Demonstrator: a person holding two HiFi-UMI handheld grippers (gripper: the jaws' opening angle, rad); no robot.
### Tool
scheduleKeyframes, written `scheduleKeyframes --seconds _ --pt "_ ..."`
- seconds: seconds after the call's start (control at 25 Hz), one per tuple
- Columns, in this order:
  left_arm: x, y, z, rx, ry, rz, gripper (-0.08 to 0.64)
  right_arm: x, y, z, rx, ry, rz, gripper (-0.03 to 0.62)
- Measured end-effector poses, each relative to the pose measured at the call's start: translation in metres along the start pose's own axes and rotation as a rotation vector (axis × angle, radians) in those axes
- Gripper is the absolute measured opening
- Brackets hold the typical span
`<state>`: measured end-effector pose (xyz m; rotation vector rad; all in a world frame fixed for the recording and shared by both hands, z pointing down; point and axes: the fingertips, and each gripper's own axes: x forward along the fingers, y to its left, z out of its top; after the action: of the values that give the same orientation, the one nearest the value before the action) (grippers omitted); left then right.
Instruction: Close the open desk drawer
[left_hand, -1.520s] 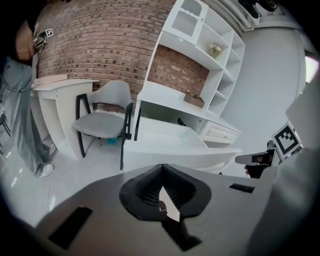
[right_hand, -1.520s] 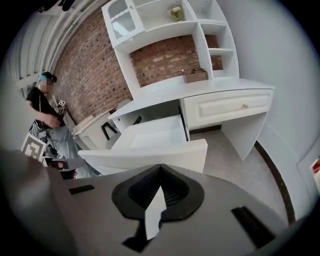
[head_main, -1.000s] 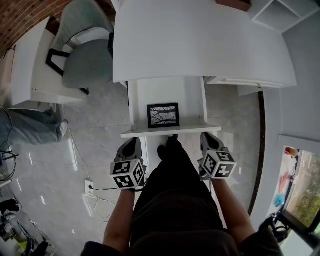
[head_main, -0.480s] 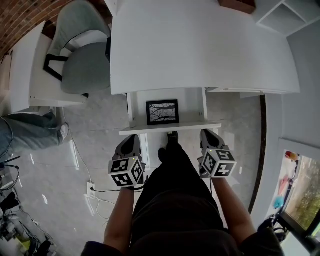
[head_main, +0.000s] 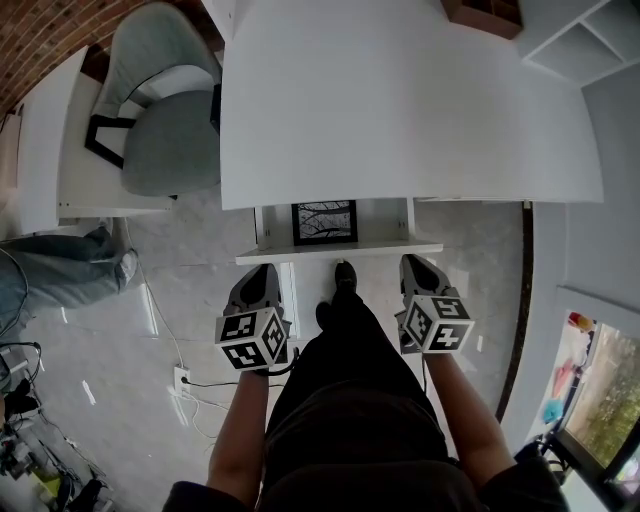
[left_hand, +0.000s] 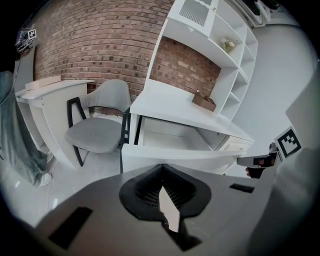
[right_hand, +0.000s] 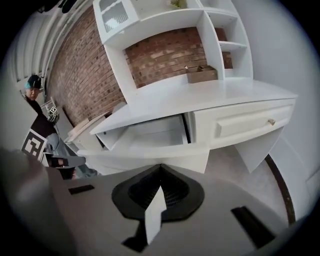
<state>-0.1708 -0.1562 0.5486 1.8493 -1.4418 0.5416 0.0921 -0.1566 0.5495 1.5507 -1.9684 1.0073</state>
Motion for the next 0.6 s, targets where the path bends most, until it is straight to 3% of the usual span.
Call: scheduleKeyframes --seconds 0.6 --pt "0.037 0.006 0.04 0.008 -0.022 0.011 0.009 0.035 -0.007 0.041 -0.027 -0.014 0.009 0.005"
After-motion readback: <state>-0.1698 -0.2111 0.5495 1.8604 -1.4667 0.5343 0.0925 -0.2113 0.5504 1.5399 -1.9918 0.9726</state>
